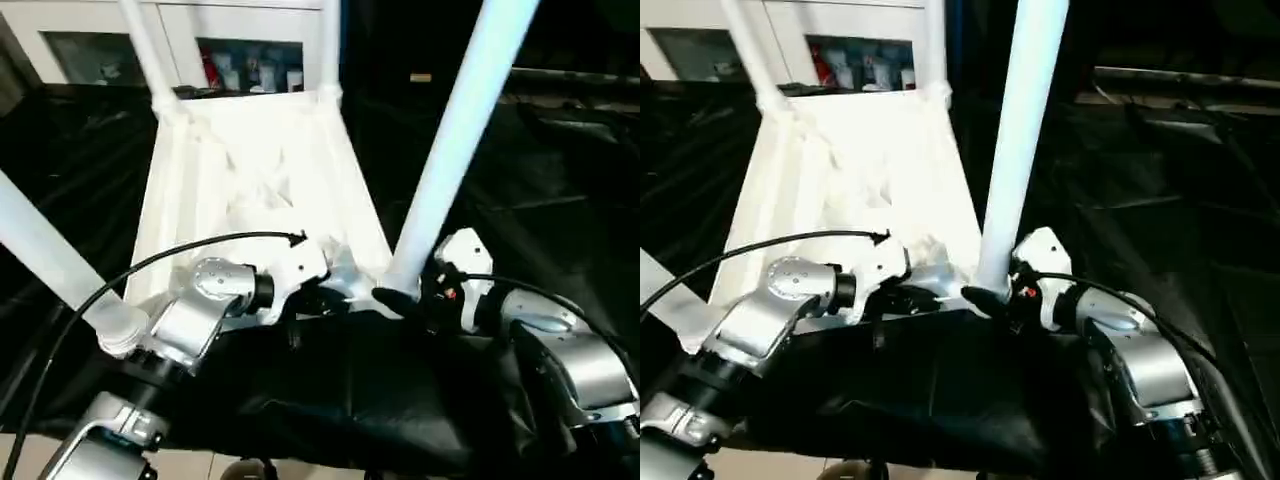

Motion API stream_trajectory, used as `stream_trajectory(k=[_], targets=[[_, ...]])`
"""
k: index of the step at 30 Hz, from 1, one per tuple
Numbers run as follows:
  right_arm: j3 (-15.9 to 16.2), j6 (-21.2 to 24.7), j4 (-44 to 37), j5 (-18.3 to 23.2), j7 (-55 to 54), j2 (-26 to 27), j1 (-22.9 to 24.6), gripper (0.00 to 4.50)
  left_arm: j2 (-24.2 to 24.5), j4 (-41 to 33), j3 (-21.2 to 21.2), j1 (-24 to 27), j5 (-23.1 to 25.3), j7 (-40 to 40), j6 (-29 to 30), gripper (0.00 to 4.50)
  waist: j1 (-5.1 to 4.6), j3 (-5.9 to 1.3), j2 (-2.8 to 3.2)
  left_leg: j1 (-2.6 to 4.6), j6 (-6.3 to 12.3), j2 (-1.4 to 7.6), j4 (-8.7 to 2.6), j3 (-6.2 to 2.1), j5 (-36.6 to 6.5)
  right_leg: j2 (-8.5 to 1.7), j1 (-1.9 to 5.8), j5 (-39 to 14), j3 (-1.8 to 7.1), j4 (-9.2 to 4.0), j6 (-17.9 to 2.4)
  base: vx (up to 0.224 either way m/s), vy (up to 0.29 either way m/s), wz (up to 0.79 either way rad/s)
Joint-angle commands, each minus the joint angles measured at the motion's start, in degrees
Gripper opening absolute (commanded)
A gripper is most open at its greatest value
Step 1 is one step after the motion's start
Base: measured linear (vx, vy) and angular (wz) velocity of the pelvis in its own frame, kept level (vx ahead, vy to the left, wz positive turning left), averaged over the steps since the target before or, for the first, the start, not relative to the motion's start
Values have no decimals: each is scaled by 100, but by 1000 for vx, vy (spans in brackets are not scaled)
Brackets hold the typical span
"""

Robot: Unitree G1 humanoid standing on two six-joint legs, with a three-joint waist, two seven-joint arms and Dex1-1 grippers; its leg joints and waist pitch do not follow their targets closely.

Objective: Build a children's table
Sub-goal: Rotate leg to tighten

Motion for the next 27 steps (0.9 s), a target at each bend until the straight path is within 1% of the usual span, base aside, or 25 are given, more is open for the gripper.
stream_trajectory(k=[1,4,5,6,8,11,13,14,16,18,20,21,22,23,25,26,27], targets=[[12,49,-107,28,55,-24,27,382,-66,-111,-76,92,-246,-151,6,0,7,-355,-113,67,709,361,-307,-98,-484,-453,309,-176,217,-322,-1587,0,0,0],[28,45,-118,55,89,-30,23,370,-52,-155,-78,117,-245,-160,31,0,11,-365,-113,69,718,360,-298,-96,-437,-454,316,-126,218,-311,-1585,0,0,0],[33,42,-115,55,103,-35,22,348,-49,-160,-76,124,-238,-168,33,0,10,-371,-115,66,742,358,-291,-95,-369,-447,317,-29,217,-298,-1598,0,0,0],[33,40,-113,55,107,-36,22,338,-49,-159,-77,125,-237,-169,33,0,13,-371,-107,68,754,357,-288,-95,-351,-446,314,6,215,-295,-1607,0,0,0],[33,33,-98,58,120,-42,24,333,-45,-149,-77,126,-231,-173,30,0,11,-379,-119,62,797,354,-278,-95,-271,-445,322,142,211,-278,-1634,0,0,0],[42,37,-108,59,142,-40,50,297,-43,-139,-75,127,-225,-161,37,0,11,-374,-128,61,798,352,-275,-91,-326,-448,323,24,209,-288,-1629,0,0,0],[42,38,-111,60,146,-39,54,287,-46,-138,-77,127,-223,-158,39,0,13,-376,-124,64,791,353,-275,-93,-313,-446,321,-8,209,-287,-1619,0,0,0],[57,31,-116,50,144,-25,75,264,-59,-125,-75,132,-210,-127,50,0,13,-379,-126,65,796,353,-269,-91,-295,-445,320,24,210,-279,-1622,0,0,0],[87,14,-110,26,126,5,104,260,-80,-108,-73,140,-193,-81,60,0,13,-377,-123,61,795,351,-268,-91,-310,-449,322,-2,209,-282,-1621,0,0,0],[103,3,-71,2,46,75,163,253,-137,-70,-81,132,-172,-14,75,0,12,-373,-103,64,787,353,-269,-95,-322,-444,315,-14,208,-284,-1618,0,0,0],[101,-5,-41,-8,-22,130,207,250,-177,-42,-89,122,-161,26,81,0,10,-372,-114,65,766,351,-267,-92,-361,-444,313,-44,211,-289,-1617,0,0,0],[108,-15,7,-49,-137,203,256,249,-242,31,-66,86,-143,124,88,0,10,-374,-105,64,757,349,-267,-94,-370,-444,317,-59,209,-287,-1618,0,0,0],[116,-31,59,-95,-247,265,286,249,-303,110,-43,44,-121,221,103,0,8,-363,-97,65,731,352,-274,-95,-426,-445,306,-137,209,-302,-1612,0,0,0],[116,-38,108,-134,-357,328,309,249,-362,192,-21,0,-87,334,108,0,4,-358,-105,67,687,346,-279,-96,-501,-441,306,-275,208,-316,-1587,0,0,0],[99,-6,264,-248,-714,523,330,249,-540,420,57,-128,-31,641,161,0,-10,-340,-100,78,583,340,-293,-91,-681,-438,274,-620,211,-361,-1540,0,0,0],[76,25,415,-342,-1040,712,304,249,-709,625,118,-250,29,944,177,0,-19,-304,-106,93,460,333,-314,-89,-921,-439,252,-1068,214,-416,-1464,0,0,0],[71,32,454,-366,-1124,762,296,249,-753,678,134,-281,44,1021,181,0,-19,-298,-109,103,395,322,-316,-91,-1041,-448,248,-1324,216,-438,-1412,0,0,0]])
